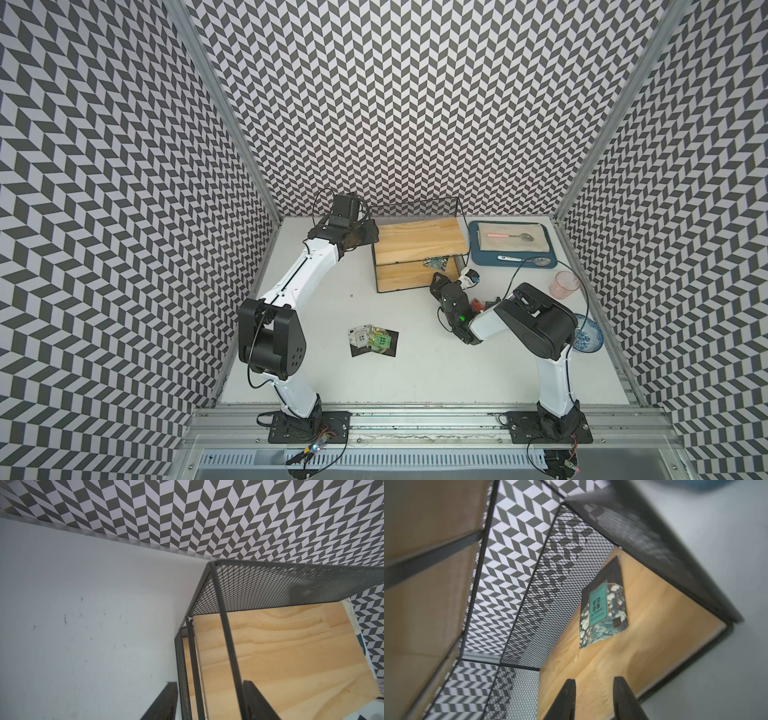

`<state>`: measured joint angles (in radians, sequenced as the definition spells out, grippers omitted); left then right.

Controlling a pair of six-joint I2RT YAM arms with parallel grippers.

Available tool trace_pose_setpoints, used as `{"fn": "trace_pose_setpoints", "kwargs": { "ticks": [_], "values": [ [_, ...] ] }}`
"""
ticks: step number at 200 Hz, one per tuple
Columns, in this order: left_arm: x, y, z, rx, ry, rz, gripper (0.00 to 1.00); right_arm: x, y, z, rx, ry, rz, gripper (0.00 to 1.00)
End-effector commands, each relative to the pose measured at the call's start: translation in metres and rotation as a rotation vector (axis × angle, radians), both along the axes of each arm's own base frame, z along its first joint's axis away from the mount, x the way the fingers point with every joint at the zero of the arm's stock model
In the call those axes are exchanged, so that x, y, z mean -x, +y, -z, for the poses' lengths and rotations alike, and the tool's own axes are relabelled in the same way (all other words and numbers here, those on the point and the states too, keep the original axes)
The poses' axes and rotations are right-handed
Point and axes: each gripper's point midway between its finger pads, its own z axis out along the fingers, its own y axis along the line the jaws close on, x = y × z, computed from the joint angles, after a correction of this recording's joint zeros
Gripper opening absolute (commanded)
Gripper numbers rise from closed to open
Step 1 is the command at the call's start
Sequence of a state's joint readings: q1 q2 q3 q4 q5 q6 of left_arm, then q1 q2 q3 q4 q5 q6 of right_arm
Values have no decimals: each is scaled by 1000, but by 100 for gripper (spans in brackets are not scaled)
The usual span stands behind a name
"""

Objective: Remove the tea bags from the shelf
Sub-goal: Adjust the tea bag on the shelf.

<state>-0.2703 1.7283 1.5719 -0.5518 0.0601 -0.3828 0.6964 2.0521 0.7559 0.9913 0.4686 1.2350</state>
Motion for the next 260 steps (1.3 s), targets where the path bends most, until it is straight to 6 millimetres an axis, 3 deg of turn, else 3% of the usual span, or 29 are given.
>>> {"fn": "trace_pose_setpoints", "kwargs": {
  "ticks": [1,31,62,111,141,199,260],
  "values": [
    [-5,4,-12,0,-39,-3,54,7,19,-35,-397,-71,-6,29],
    [-5,5,-14,2,-44,-4,54,8,20,-50,-565,-105,16,14],
    [-4,5,-15,1,-49,-5,54,6,25,-53,-716,-104,23,4],
    [-3,6,-14,-1,-60,-7,54,-16,17,-45,-782,-85,154,3],
    [-2,5,-14,9,-58,0,54,-36,26,-33,-806,-46,196,3],
    [-3,3,-12,22,-48,7,54,-45,7,-7,-794,-20,390,4],
    [-2,4,-10,18,-42,4,54,-59,8,11,-822,35,498,6]
  ]
}}
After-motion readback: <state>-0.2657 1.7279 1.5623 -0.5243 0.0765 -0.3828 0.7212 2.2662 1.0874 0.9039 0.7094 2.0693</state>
